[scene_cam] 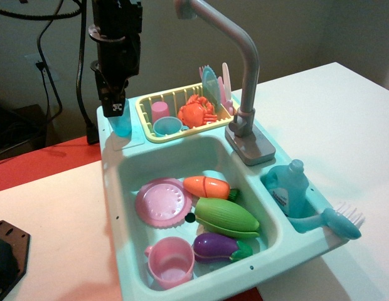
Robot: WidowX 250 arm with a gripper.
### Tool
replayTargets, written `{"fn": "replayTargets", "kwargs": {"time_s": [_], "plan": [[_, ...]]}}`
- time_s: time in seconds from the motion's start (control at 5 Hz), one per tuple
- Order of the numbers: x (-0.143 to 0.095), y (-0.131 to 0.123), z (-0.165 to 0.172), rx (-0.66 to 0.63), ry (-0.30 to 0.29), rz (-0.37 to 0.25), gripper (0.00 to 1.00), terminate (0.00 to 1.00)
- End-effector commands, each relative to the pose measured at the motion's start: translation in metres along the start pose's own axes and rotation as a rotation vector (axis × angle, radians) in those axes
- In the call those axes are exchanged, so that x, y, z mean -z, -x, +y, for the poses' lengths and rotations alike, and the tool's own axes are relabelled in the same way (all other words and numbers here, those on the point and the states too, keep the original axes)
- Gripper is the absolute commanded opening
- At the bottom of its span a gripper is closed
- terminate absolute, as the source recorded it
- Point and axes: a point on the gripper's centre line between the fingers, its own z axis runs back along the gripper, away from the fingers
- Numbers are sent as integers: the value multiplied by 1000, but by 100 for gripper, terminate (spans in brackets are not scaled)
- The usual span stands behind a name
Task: Put cup from counter to sink
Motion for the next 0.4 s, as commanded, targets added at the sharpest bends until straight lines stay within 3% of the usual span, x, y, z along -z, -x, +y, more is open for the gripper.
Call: {"fn": "replayTargets", "kwargs": {"time_s": [0.0,0.2], "plan": [[0,0,0,0,0,0,100,0],[-5,-17,4,-17,9,-4,100,0]]}}
